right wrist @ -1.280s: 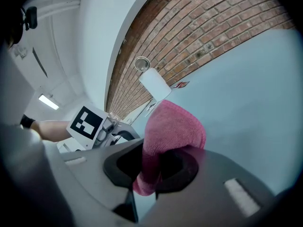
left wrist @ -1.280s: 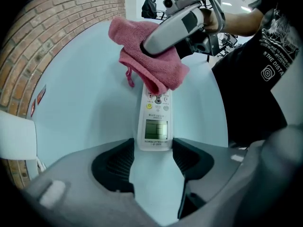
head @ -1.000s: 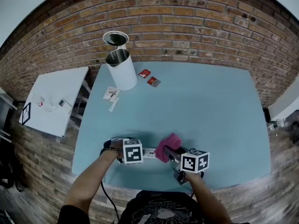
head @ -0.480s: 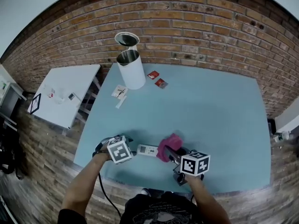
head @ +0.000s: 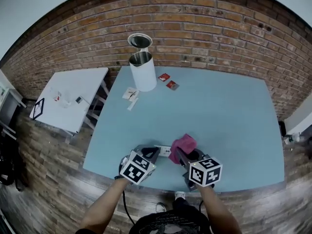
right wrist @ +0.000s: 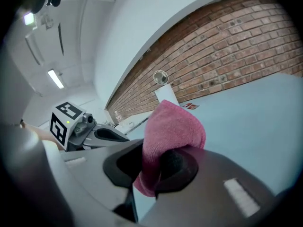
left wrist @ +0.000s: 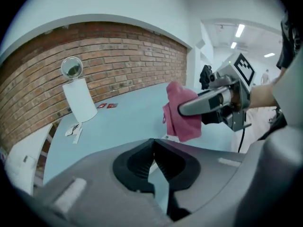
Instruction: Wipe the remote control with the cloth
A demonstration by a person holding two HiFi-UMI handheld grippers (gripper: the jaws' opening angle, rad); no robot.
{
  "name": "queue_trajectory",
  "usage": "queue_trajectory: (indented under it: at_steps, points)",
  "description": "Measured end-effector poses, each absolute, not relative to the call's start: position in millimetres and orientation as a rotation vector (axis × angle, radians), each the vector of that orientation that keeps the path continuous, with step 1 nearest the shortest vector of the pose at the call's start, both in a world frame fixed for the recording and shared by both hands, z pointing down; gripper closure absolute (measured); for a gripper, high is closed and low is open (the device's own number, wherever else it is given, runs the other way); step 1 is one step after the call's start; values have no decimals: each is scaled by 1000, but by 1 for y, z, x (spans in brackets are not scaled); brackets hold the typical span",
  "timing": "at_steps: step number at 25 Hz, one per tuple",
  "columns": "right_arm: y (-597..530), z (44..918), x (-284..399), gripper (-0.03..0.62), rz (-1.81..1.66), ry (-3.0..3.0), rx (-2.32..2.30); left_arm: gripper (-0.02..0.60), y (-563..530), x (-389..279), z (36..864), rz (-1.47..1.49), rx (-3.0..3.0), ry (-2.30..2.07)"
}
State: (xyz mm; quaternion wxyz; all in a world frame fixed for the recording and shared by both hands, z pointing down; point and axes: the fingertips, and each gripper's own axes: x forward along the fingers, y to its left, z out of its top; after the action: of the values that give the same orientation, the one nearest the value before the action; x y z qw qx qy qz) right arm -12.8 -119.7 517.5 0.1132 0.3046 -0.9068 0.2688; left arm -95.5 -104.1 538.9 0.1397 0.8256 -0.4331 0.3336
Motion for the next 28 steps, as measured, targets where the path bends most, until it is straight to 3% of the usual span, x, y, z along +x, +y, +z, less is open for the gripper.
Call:
queue_trajectory:
  at_steps: [8, 28]
  points:
    - [-71, 497, -14, 531, 675, -2656, 1007, 581, -71, -72, 509, 569, 2303, -1384]
    - [11, 479, 26, 531, 534, -2596, 1244, 584, 0, -22, 493, 362, 2352, -1471]
